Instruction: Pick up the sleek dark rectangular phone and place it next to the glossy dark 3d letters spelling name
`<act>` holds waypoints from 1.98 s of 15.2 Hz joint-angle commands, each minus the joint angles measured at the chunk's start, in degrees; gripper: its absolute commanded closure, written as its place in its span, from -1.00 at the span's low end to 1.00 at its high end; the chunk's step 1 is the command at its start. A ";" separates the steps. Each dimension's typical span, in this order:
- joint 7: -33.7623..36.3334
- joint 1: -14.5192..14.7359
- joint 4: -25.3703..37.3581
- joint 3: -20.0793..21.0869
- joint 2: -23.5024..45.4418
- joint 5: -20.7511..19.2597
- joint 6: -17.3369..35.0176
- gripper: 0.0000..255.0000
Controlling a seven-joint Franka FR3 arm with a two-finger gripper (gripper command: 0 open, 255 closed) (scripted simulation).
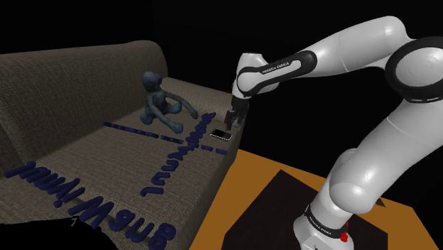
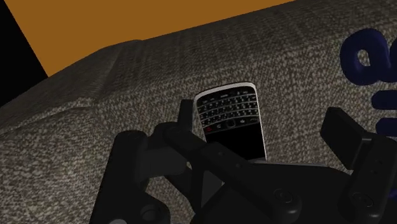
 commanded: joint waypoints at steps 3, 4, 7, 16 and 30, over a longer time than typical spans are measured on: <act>-3.42 0.22 3.39 -0.38 8.59 0.08 4.48 -1.00; -3.48 0.21 3.07 -0.36 9.04 0.16 5.25 -1.00; -3.67 0.22 2.17 -0.35 10.46 0.43 7.56 -1.00; -3.93 0.24 1.25 -0.32 12.29 0.80 10.30 -1.00; -3.85 0.24 1.50 -0.33 11.77 0.69 9.53 1.00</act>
